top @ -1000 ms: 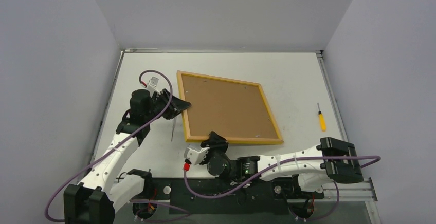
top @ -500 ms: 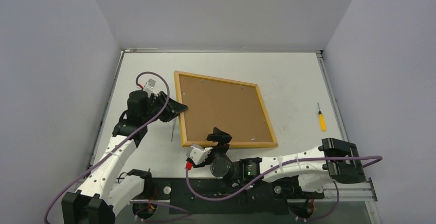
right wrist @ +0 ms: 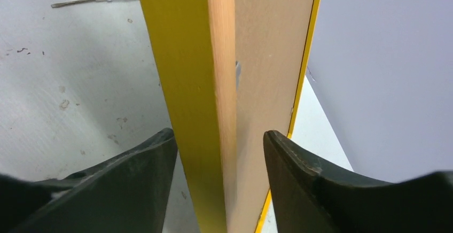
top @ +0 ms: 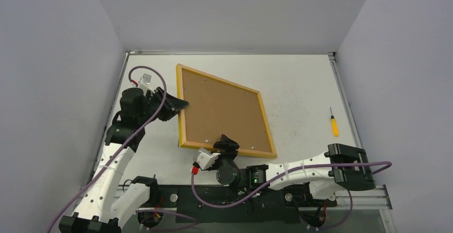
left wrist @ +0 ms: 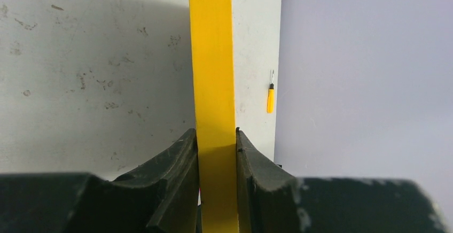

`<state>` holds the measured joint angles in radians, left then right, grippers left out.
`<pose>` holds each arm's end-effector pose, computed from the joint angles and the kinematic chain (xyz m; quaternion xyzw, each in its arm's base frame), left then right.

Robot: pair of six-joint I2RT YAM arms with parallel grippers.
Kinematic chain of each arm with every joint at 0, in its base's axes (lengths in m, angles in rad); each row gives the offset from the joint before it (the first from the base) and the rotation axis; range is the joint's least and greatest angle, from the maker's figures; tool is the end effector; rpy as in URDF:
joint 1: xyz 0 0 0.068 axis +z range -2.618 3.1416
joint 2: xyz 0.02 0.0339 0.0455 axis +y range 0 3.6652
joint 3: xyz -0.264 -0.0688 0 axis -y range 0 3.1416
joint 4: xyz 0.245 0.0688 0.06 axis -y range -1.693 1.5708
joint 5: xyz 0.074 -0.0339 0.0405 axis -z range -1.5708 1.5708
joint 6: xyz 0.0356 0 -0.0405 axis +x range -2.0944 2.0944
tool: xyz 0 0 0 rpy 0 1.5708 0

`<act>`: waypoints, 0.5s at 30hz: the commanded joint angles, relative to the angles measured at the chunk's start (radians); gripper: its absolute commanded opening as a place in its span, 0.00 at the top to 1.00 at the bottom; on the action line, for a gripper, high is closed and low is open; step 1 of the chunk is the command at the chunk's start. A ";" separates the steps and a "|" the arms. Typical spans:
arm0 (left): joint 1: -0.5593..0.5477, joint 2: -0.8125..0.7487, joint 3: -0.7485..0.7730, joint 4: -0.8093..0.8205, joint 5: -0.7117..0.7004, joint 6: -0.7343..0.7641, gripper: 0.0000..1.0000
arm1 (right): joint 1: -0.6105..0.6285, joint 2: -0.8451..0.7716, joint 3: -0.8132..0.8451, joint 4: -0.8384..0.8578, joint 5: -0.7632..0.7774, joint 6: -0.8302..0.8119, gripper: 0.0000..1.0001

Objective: Take the photo out of the frame
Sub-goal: Turn over the photo frame at the center of the board.

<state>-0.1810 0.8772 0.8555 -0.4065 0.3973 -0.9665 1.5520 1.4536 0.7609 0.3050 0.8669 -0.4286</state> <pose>0.1890 -0.0486 0.3268 -0.2170 0.8027 -0.4272 0.3551 0.0329 0.3053 0.2287 -0.5015 0.6090 -0.0255 0.6140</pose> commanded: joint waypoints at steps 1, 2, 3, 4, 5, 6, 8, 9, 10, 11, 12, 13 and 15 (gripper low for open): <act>0.006 -0.042 0.120 0.048 0.023 -0.006 1.00 | 0.003 0.006 0.003 0.087 0.030 0.014 0.45; 0.006 -0.041 0.131 0.045 0.024 -0.009 1.00 | 0.003 0.003 0.003 0.099 0.030 0.013 0.49; 0.007 -0.043 0.141 0.042 0.028 -0.013 1.00 | 0.001 -0.001 0.003 0.115 0.028 0.011 0.52; 0.006 -0.043 0.151 0.041 0.032 -0.016 1.00 | 0.001 -0.006 0.003 0.123 0.028 0.009 0.55; 0.006 -0.045 0.163 0.039 0.033 -0.019 1.00 | 0.000 -0.010 0.003 0.136 0.028 0.008 0.57; 0.006 -0.045 0.176 0.036 0.034 -0.022 1.00 | -0.005 -0.015 0.004 0.150 0.028 0.008 0.59; 0.008 -0.048 0.202 0.030 0.034 -0.026 1.00 | -0.011 -0.023 0.010 0.161 0.023 0.010 0.66; 0.007 -0.050 0.220 0.027 0.034 -0.026 1.00 | -0.013 -0.027 0.013 0.166 0.021 0.011 0.70; 0.008 -0.051 0.228 0.023 0.031 -0.026 1.00 | -0.017 -0.033 0.014 0.172 0.019 0.013 0.72; 0.008 -0.053 0.248 0.018 0.027 -0.024 0.96 | -0.018 -0.041 0.014 0.176 0.012 0.016 0.74; 0.008 -0.054 0.261 0.012 0.023 -0.019 0.91 | -0.020 -0.050 0.014 0.180 0.001 0.021 0.77; 0.008 -0.055 0.274 0.006 0.018 -0.013 0.83 | -0.022 -0.062 0.014 0.182 -0.010 0.027 0.80; 0.008 -0.052 0.299 -0.014 0.002 0.003 0.72 | -0.025 -0.089 0.013 0.182 -0.035 0.044 0.85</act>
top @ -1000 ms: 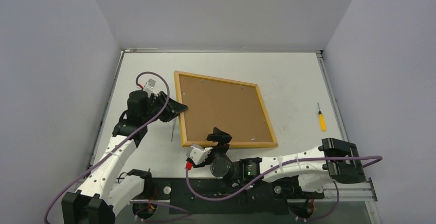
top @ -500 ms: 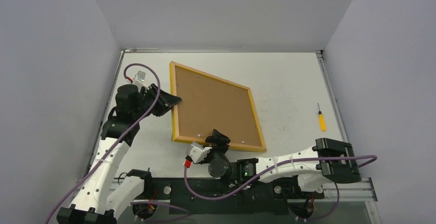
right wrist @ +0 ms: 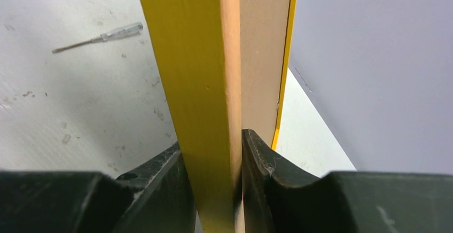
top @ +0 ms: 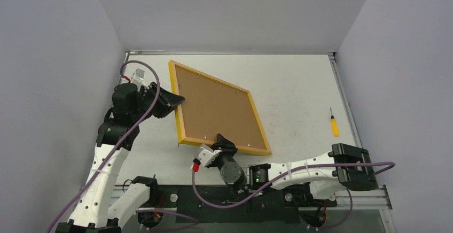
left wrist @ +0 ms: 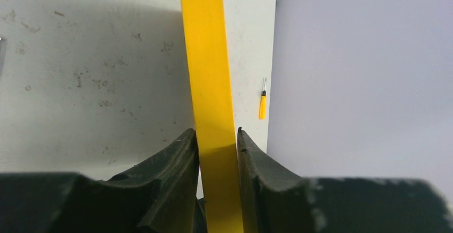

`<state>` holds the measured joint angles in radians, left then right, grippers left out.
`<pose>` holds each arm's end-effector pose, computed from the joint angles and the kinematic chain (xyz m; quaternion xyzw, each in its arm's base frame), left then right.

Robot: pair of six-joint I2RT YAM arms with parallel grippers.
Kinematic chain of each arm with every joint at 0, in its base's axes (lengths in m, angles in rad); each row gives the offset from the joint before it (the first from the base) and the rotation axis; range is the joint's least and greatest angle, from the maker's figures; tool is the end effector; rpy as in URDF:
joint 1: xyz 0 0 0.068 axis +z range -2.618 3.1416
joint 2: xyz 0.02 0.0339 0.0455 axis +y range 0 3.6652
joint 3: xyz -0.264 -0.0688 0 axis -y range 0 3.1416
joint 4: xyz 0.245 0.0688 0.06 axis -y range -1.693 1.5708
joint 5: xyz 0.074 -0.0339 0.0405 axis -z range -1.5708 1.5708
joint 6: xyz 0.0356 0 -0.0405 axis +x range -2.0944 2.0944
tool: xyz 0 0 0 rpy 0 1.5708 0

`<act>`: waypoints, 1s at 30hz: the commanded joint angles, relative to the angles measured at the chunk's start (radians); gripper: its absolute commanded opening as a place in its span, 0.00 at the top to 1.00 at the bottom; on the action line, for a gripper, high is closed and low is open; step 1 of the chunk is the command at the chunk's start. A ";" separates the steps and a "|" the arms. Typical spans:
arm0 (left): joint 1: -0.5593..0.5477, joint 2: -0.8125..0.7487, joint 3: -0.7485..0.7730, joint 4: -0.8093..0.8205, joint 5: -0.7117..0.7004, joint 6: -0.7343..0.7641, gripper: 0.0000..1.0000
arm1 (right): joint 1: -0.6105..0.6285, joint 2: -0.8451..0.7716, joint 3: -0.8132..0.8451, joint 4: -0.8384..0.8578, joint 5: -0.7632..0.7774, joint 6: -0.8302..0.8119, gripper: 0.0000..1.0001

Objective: Take the photo out of the frame
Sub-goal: Turn over the photo frame at the center of the board.

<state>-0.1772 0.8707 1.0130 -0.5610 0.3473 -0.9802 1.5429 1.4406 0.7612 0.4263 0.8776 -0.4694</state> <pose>0.1771 -0.0440 0.3658 -0.2362 0.7971 -0.4147 0.3699 0.0360 0.3068 0.2438 -0.4655 0.6028 -0.0053 0.6480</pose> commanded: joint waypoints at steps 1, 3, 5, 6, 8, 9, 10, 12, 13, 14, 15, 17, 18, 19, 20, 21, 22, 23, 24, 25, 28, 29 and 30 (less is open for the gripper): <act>0.004 -0.044 0.150 0.129 0.044 0.028 0.68 | -0.019 -0.094 0.010 0.061 -0.063 0.092 0.87; 0.007 -0.037 0.166 0.113 0.039 0.057 0.62 | -0.032 -0.130 0.003 0.060 -0.102 0.115 0.92; 0.016 -0.025 0.192 0.092 0.040 0.104 0.54 | -0.058 -0.179 -0.009 0.052 -0.147 0.155 0.95; 0.026 -0.019 0.215 0.061 0.033 0.127 0.48 | -0.075 -0.202 -0.016 0.045 -0.175 0.176 0.95; 0.043 -0.001 0.259 0.019 0.021 0.171 0.39 | -0.111 -0.247 -0.033 0.034 -0.227 0.223 0.95; 0.051 0.004 0.279 0.004 0.017 0.191 0.34 | -0.127 -0.273 -0.046 0.029 -0.251 0.243 0.95; 0.057 0.009 0.293 -0.008 0.010 0.203 0.30 | -0.141 -0.293 -0.058 0.027 -0.271 0.259 0.95; 0.069 0.009 0.311 -0.028 -0.027 0.211 0.21 | -0.164 -0.331 -0.073 0.025 -0.309 0.286 0.95; 0.073 0.006 0.309 -0.031 -0.046 0.214 0.19 | -0.173 -0.347 -0.079 0.021 -0.322 0.297 0.95; 0.078 0.002 0.305 -0.029 -0.062 0.215 0.17 | -0.182 -0.363 -0.083 0.016 -0.340 0.311 0.95; 0.081 0.000 0.295 -0.023 -0.073 0.215 0.17 | -0.191 -0.377 -0.086 0.009 -0.357 0.326 0.95; 0.088 -0.006 0.267 0.001 -0.088 0.211 0.16 | -0.215 -0.411 -0.091 -0.005 -0.390 0.361 0.95; 0.090 -0.008 0.247 0.020 -0.087 0.208 0.16 | -0.227 -0.429 -0.096 -0.013 -0.399 0.378 0.95; 0.092 -0.010 0.225 0.044 -0.084 0.205 0.16 | -0.239 -0.452 -0.100 -0.021 -0.406 0.390 0.95; 0.093 -0.008 0.199 0.070 -0.077 0.201 0.16 | -0.249 -0.472 -0.105 -0.032 -0.411 0.404 0.95; 0.094 -0.008 0.172 0.100 -0.064 0.196 0.16 | -0.257 -0.492 -0.109 -0.044 -0.415 0.416 0.95; 0.096 -0.004 0.141 0.136 -0.049 0.191 0.16 | -0.266 -0.511 -0.114 -0.057 -0.420 0.430 0.95; 0.097 -0.001 0.110 0.175 -0.032 0.185 0.16 | -0.276 -0.532 -0.120 -0.071 -0.426 0.446 0.95; 0.097 0.005 0.075 0.222 -0.011 0.178 0.17 | -0.285 -0.555 -0.122 -0.087 -0.434 0.461 0.95; 0.099 0.013 0.041 0.288 0.012 0.175 0.17 | -0.293 -0.575 -0.126 -0.100 -0.443 0.468 0.95; 0.099 0.036 -0.039 0.422 0.073 0.171 0.17 | -0.312 -0.635 -0.131 -0.134 -0.487 0.514 0.95; 0.099 0.043 -0.060 0.446 0.076 0.173 0.17 | -0.316 -0.650 -0.130 -0.148 -0.500 0.520 0.95; 0.099 0.051 -0.070 0.462 0.073 0.176 0.18 | -0.320 -0.661 -0.129 -0.159 -0.516 0.523 0.95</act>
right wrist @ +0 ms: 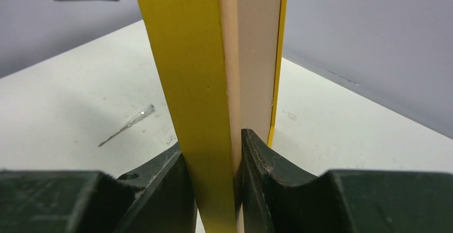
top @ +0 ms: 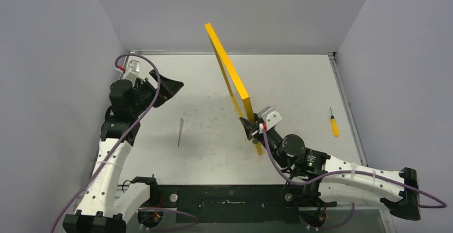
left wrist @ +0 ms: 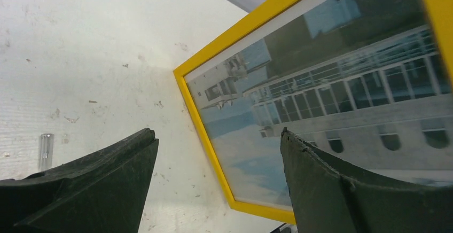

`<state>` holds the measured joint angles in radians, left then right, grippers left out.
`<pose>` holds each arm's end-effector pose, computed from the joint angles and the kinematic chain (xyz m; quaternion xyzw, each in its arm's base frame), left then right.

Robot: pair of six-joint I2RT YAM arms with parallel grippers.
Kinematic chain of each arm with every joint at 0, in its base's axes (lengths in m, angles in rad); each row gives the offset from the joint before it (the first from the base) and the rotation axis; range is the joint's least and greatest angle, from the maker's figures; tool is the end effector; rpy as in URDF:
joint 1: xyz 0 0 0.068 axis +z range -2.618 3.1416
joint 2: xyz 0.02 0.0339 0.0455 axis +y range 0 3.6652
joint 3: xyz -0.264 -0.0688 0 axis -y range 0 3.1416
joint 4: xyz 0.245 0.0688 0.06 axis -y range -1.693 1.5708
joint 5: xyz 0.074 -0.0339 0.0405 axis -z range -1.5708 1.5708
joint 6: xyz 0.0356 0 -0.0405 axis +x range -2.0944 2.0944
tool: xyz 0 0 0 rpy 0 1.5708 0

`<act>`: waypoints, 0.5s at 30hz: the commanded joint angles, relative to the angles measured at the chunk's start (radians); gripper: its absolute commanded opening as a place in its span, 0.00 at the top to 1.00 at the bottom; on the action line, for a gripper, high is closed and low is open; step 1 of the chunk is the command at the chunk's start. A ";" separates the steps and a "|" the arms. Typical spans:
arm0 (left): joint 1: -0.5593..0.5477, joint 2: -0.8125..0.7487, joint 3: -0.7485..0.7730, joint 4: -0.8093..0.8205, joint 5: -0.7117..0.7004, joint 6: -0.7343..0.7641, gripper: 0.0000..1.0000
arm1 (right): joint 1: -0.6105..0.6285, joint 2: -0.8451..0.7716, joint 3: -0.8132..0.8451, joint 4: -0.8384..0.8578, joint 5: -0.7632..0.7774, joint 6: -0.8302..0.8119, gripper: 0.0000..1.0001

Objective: Take the photo out of the frame
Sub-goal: Turn over the photo frame at the center of the board.

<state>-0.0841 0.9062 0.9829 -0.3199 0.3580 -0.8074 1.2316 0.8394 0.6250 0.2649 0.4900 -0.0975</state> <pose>0.1993 -0.0293 0.3741 -0.1716 0.7638 -0.3879 0.4866 0.0827 0.1841 0.3218 -0.2739 0.6346 0.2367 0.6828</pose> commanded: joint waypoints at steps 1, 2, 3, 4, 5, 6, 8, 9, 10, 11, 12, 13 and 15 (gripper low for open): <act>0.006 0.024 -0.048 0.231 0.056 0.012 0.18 | -0.013 -0.072 0.010 -0.007 -0.141 0.153 0.95; 0.006 0.030 -0.054 0.242 0.049 0.020 0.18 | -0.017 -0.081 0.009 -0.015 -0.157 0.156 0.95; 0.007 0.037 -0.063 0.256 0.046 0.026 0.18 | -0.021 -0.090 0.009 -0.021 -0.173 0.158 0.95; 0.007 0.045 -0.071 0.269 0.045 0.031 0.18 | -0.026 -0.098 0.006 -0.025 -0.190 0.162 0.95; 0.007 0.052 -0.078 0.283 0.044 0.034 0.18 | -0.033 -0.104 0.006 -0.027 -0.205 0.169 0.95; 0.007 0.057 -0.088 0.299 0.045 0.036 0.18 | -0.040 -0.108 0.004 -0.029 -0.217 0.175 0.95; 0.007 0.068 -0.110 0.344 0.046 0.032 0.18 | -0.056 -0.111 0.004 -0.033 -0.240 0.191 0.95; 0.007 0.072 -0.125 0.375 0.049 0.025 0.18 | -0.066 -0.108 0.003 -0.034 -0.248 0.202 0.95; 0.007 0.076 -0.144 0.406 0.052 0.014 0.18 | -0.079 -0.102 0.004 -0.037 -0.259 0.212 0.95; 0.007 0.081 -0.164 0.438 0.056 0.000 0.18 | -0.094 -0.099 0.004 -0.038 -0.276 0.223 0.95; 0.007 0.087 -0.187 0.479 0.064 -0.014 0.18 | -0.110 -0.096 0.003 -0.037 -0.302 0.232 0.95; 0.007 0.093 -0.211 0.521 0.072 -0.034 0.18 | -0.127 -0.093 0.003 -0.036 -0.327 0.245 0.95; 0.007 0.107 -0.251 0.590 0.087 -0.072 0.19 | -0.162 -0.087 0.003 -0.032 -0.374 0.271 0.95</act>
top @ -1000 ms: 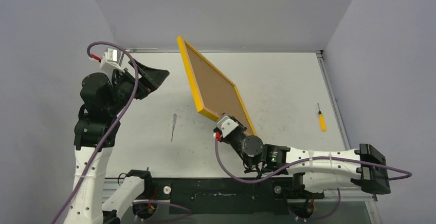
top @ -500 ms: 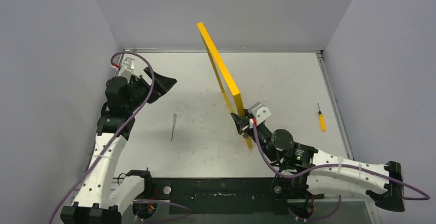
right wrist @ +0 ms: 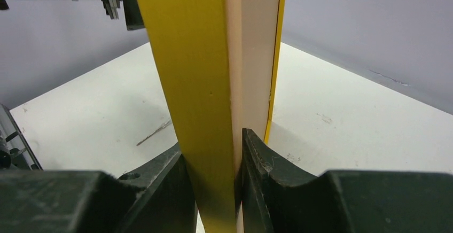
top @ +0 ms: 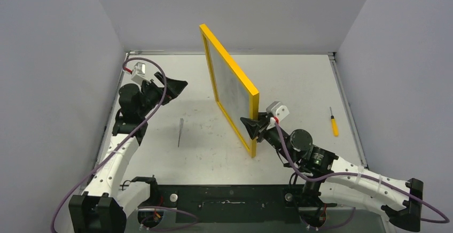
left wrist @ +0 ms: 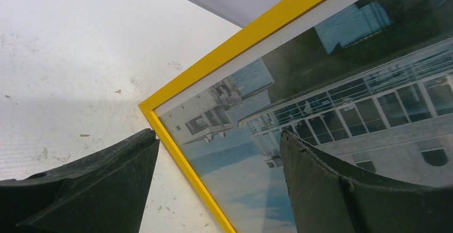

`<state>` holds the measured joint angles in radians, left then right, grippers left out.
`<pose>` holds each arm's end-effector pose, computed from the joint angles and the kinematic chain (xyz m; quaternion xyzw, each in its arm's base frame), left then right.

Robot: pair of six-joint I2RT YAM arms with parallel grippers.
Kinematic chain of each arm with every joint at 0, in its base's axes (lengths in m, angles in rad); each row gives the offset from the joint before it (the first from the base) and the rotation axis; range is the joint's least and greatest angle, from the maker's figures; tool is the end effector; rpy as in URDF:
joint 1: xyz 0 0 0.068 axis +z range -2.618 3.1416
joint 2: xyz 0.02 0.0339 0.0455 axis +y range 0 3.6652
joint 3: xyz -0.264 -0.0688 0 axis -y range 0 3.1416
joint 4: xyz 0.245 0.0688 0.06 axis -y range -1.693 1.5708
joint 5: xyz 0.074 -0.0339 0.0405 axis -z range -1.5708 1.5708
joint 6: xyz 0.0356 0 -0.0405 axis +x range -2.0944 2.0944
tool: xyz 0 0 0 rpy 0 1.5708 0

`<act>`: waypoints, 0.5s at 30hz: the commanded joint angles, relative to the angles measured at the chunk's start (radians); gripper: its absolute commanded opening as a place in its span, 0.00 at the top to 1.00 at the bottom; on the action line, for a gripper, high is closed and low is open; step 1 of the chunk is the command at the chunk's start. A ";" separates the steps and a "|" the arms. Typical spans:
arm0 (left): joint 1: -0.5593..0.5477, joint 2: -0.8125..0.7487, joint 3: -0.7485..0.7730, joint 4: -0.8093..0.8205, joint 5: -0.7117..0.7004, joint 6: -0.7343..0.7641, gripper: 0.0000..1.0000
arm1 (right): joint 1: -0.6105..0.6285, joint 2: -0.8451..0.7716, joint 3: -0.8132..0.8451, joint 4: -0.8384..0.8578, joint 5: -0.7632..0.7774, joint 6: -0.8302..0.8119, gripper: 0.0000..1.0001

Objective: Take the photo out of the frame
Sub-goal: Turn over the photo frame at the center of the board.

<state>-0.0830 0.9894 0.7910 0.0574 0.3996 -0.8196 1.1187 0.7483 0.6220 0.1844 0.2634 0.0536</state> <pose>0.2308 -0.0331 0.3296 -0.1451 0.7373 -0.4151 0.5128 0.0893 0.1627 0.3281 -0.2631 0.6346 0.3238 0.6505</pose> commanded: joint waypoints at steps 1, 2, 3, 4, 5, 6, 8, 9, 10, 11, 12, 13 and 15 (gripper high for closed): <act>0.005 0.032 -0.076 0.245 0.055 -0.078 0.20 | -0.065 0.007 0.006 0.053 -0.172 0.129 0.95; 0.005 0.040 -0.095 0.282 0.064 -0.095 0.21 | -0.082 0.009 0.005 0.061 -0.195 0.140 0.95; 0.005 0.045 -0.108 0.298 0.068 -0.107 0.21 | -0.100 0.013 0.003 0.067 -0.216 0.152 0.95; 0.004 0.049 -0.117 0.310 0.070 -0.114 0.21 | -0.115 0.016 0.003 0.073 -0.247 0.163 0.95; 0.002 0.052 -0.127 0.323 0.069 -0.118 0.21 | -0.130 0.020 0.003 0.078 -0.255 0.173 0.95; 0.001 0.054 -0.137 0.335 0.068 -0.123 0.21 | -0.143 0.023 0.004 0.083 -0.289 0.184 0.95; -0.003 0.057 -0.161 0.368 0.061 -0.126 0.21 | -0.174 0.029 -0.004 0.092 -0.317 0.202 0.95; -0.005 0.063 -0.173 0.389 0.051 -0.128 0.21 | -0.185 0.031 -0.009 0.100 -0.329 0.213 0.95; -0.007 0.070 -0.188 0.416 0.043 -0.128 0.21 | -0.198 0.032 -0.016 0.107 -0.339 0.220 0.95; -0.012 0.080 -0.200 0.439 0.037 -0.127 0.21 | -0.210 0.033 -0.023 0.113 -0.343 0.230 0.95; -0.016 0.094 -0.210 0.460 0.035 -0.127 0.21 | -0.218 0.033 -0.033 0.117 -0.347 0.238 0.95; -0.020 0.110 -0.217 0.481 0.035 -0.127 0.21 | -0.229 0.032 -0.040 0.120 -0.346 0.248 0.95; -0.028 0.145 -0.226 0.515 0.047 -0.128 0.21 | -0.252 0.029 -0.052 0.130 -0.348 0.268 0.95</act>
<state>-0.0956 1.0824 0.5842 0.4160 0.4381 -0.9394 0.8970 0.7818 0.5827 0.2184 -0.0048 0.2295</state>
